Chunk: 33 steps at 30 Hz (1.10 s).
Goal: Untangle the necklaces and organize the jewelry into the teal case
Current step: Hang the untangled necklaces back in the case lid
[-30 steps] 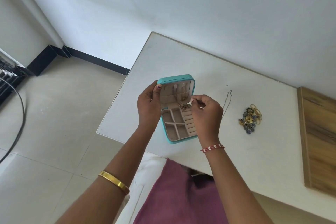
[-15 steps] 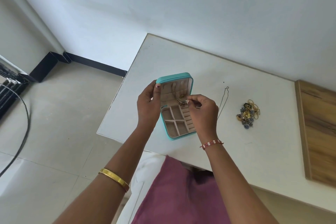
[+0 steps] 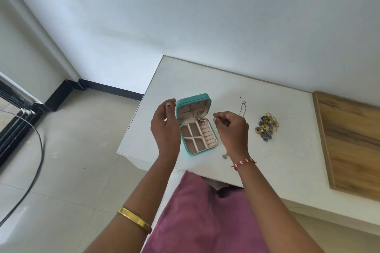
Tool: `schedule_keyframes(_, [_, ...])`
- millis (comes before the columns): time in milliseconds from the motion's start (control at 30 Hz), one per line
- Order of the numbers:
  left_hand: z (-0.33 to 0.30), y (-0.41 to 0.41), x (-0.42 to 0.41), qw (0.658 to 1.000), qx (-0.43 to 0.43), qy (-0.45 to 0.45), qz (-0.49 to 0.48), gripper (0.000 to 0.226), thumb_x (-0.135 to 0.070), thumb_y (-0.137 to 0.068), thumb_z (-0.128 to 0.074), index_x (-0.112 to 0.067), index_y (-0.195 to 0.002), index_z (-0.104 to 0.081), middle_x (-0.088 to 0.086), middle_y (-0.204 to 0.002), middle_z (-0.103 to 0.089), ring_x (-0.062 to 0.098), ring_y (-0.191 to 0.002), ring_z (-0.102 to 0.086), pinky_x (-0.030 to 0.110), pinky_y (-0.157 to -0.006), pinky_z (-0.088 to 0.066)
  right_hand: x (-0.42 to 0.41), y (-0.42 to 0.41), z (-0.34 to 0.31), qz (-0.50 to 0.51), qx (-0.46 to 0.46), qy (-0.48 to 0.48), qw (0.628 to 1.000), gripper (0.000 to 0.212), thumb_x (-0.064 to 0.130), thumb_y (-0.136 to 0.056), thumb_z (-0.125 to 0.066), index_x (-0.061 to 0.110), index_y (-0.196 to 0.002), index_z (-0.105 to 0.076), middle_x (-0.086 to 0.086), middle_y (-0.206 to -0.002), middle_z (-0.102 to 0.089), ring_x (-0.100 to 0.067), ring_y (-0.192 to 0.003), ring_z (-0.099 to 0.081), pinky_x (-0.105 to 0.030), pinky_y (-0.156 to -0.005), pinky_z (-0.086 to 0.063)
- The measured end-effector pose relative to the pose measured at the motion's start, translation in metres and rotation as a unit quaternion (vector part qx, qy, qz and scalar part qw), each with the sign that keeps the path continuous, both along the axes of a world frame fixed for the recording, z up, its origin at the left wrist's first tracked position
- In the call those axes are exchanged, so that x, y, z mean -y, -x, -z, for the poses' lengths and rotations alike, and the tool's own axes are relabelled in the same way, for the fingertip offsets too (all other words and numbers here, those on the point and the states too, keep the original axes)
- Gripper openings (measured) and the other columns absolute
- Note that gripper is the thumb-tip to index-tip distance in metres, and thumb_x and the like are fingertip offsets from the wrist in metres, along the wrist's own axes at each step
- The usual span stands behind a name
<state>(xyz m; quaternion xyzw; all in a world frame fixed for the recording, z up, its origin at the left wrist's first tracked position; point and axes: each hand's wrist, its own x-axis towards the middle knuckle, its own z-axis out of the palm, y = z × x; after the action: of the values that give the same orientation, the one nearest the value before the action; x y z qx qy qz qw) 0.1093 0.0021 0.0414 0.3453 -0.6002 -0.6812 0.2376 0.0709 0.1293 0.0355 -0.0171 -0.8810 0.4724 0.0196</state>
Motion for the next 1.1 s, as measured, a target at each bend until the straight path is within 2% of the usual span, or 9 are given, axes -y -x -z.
schedule_keyframes(133, [-0.002,-0.011,-0.025,1.000,-0.009,-0.003,0.025,0.023,-0.017,-0.097,-0.043,-0.020,-0.090,-0.065,0.000,-0.090,-0.067,0.018,-0.091,-0.063,0.033,-0.082,-0.052,-0.027,-0.009,0.003,0.026,0.017,0.012,0.999,0.014,0.003,-0.082,-0.062,0.003,-0.092,-0.072,-0.011,-0.083,-0.072,-0.014,-0.072,-0.063,-0.019,-0.069,-0.051])
schedule_keyframes(267, [0.000,-0.017,-0.055,0.998,0.003,-0.006,0.068,0.028,-0.015,-0.097,-0.044,-0.028,-0.081,-0.062,0.002,-0.085,-0.066,0.003,-0.071,-0.060,0.017,-0.067,-0.048,-0.056,-0.016,0.014,0.063,0.049,0.013,0.997,0.012,0.002,-0.082,-0.063,0.003,-0.090,-0.072,-0.014,-0.084,-0.072,-0.017,-0.074,-0.063,-0.023,-0.073,-0.048])
schedule_keyframes(400, [0.008,-0.014,-0.081,0.994,0.020,-0.012,0.105,0.024,-0.012,-0.096,-0.044,-0.021,-0.087,-0.064,0.001,-0.089,-0.065,0.016,-0.085,-0.060,0.028,-0.080,-0.050,-0.078,-0.019,0.026,0.087,0.075,0.013,0.993,0.011,0.003,-0.082,-0.063,0.004,-0.088,-0.072,-0.012,-0.083,-0.071,-0.021,-0.076,-0.065,-0.030,-0.078,-0.053])
schedule_keyframes(500, [0.019,-0.011,-0.098,0.989,0.042,-0.004,0.143,0.024,-0.010,-0.096,-0.043,-0.021,-0.088,-0.063,-0.005,-0.085,-0.063,0.015,-0.087,-0.061,0.031,-0.086,-0.049,-0.086,-0.019,0.039,0.080,0.094,-0.008,0.992,0.012,0.003,-0.082,-0.063,0.003,-0.091,-0.071,-0.011,-0.087,-0.071,-0.015,-0.078,-0.061,-0.023,-0.076,-0.047])
schedule_keyframes(600, [0.032,-0.010,-0.107,0.984,0.066,0.005,0.165,0.025,-0.010,-0.096,-0.044,-0.023,-0.086,-0.063,-0.006,-0.084,-0.064,0.014,-0.088,-0.061,0.035,-0.089,-0.050,-0.085,-0.020,0.054,0.046,0.118,-0.051,0.991,0.015,0.006,-0.082,-0.064,0.003,-0.096,-0.070,-0.013,-0.090,-0.070,-0.015,-0.080,-0.060,-0.017,-0.073,-0.038])
schedule_keyframes(700, [0.041,-0.009,-0.110,0.980,0.089,0.001,0.176,0.024,-0.010,-0.095,-0.044,-0.022,-0.086,-0.063,-0.005,-0.082,-0.064,0.013,-0.086,-0.061,0.037,-0.091,-0.050,-0.079,-0.016,0.065,0.026,0.118,-0.095,0.988,0.020,0.014,-0.083,-0.065,0.003,-0.100,-0.068,-0.015,-0.092,-0.068,-0.023,-0.084,-0.062,-0.019,-0.071,-0.037])
schedule_keyframes(833, [0.046,-0.009,-0.110,0.979,0.102,0.007,0.174,0.022,-0.009,-0.095,-0.044,-0.018,-0.089,-0.064,-0.003,-0.082,-0.064,0.015,-0.088,-0.062,0.037,-0.090,-0.051,-0.065,-0.011,0.067,-0.007,0.110,-0.193,0.975,0.028,0.027,-0.081,-0.069,0.002,-0.093,-0.065,-0.014,-0.097,-0.062,-0.027,-0.091,-0.059,-0.024,-0.068,-0.036])
schedule_keyframes(933, [0.048,-0.010,-0.109,0.979,0.108,0.006,0.170,0.023,-0.009,-0.095,-0.044,-0.017,-0.091,-0.064,-0.003,-0.083,-0.064,0.016,-0.088,-0.062,0.036,-0.090,-0.051,-0.053,-0.008,0.065,-0.034,0.137,-0.242,0.960,0.023,0.020,-0.085,-0.064,0.000,-0.096,-0.061,-0.017,-0.102,-0.062,-0.030,-0.096,-0.058,-0.028,-0.069,-0.039])
schedule_keyframes(1100, [0.045,-0.016,-0.108,0.981,0.111,-0.005,0.160,0.023,-0.007,-0.095,-0.043,-0.015,-0.092,-0.064,-0.002,-0.081,-0.063,0.014,-0.082,-0.060,0.032,-0.086,-0.051,-0.050,-0.006,0.057,-0.010,0.211,-0.233,0.949,0.013,0.004,-0.087,-0.055,-0.003,-0.096,-0.060,-0.019,-0.105,-0.065,-0.031,-0.099,-0.061,-0.026,-0.070,-0.041])
